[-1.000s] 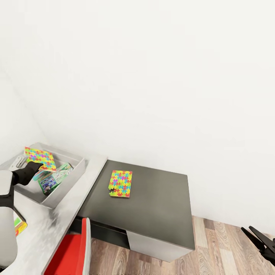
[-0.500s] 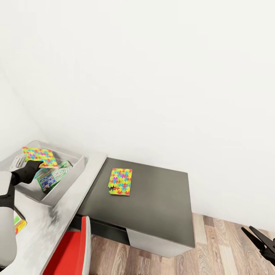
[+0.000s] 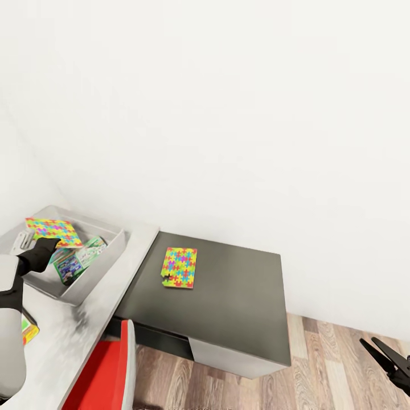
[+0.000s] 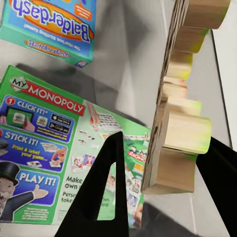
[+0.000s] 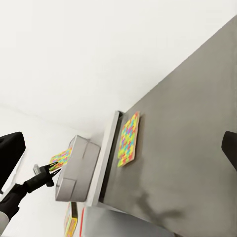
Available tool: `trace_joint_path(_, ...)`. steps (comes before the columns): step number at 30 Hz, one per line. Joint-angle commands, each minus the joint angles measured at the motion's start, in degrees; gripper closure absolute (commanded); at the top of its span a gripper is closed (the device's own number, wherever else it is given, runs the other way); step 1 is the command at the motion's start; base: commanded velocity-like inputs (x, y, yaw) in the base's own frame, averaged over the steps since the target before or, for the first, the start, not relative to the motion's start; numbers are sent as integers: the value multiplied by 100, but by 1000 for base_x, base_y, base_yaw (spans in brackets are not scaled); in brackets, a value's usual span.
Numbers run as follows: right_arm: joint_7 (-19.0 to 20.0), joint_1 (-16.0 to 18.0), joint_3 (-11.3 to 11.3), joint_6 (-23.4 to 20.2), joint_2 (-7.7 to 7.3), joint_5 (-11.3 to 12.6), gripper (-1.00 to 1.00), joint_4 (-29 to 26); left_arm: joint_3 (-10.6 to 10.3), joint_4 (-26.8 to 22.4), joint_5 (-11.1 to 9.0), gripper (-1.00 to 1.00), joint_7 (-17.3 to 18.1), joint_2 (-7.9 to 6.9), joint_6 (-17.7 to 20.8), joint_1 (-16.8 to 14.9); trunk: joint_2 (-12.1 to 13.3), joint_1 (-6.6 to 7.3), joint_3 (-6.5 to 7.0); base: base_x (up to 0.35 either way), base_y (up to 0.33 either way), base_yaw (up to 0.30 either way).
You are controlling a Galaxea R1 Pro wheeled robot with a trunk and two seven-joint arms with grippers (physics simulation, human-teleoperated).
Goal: Put all the toys in the child's room - the three board games (two on the bed and one on the table), the two jigsaw puzzles on the table, and the tennis ball on the table - inside the toy box on the table in the child's room.
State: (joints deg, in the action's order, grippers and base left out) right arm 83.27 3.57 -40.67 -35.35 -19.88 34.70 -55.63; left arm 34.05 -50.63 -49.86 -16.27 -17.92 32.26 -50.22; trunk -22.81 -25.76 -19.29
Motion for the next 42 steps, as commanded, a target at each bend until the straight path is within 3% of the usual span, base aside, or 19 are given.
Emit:
trace_joint_path(1, 16, 4, -3, -60, 0, 12, -100, 0, -2, -8, -49, 100, -52, 0, 2, -5, -11, -3, -20, 0, 0, 0)
trace_joint_path(9, 30, 4, -3, -60, -6, 19, -100, 0, -12, -9, -70, 100, -52, 42, -336, -5, -11, -3, -95, 0, 0, 0)
trace_joint_path(24, 46, 4, -3, -60, -7, 19, -100, 0, -4, -8, -102, 100, -52, 112, -548, -5, -11, -3, -235, 0, 0, 0)
trace_joint_path(32, 57, 3, -3, -60, -7, 24, -100, 0, -10, -8, -850, 100, -52, 90, -567, -5, -11, -3, -310, 0, 0, 0)
trace_joint_path(36, 62, 3, -3, -60, -8, 27, -100, 0, -11, -8, -968, 100, -52, 91, -581, -5, -11, -3, -348, 0, 0, 0)
trace_joint_path(42, 66, 3, -3, -60, -8, 30, -100, 0, -12, -8, -988, 100, -52, 91, -586, -5, -11, -3, -404, 0, 0, 0)
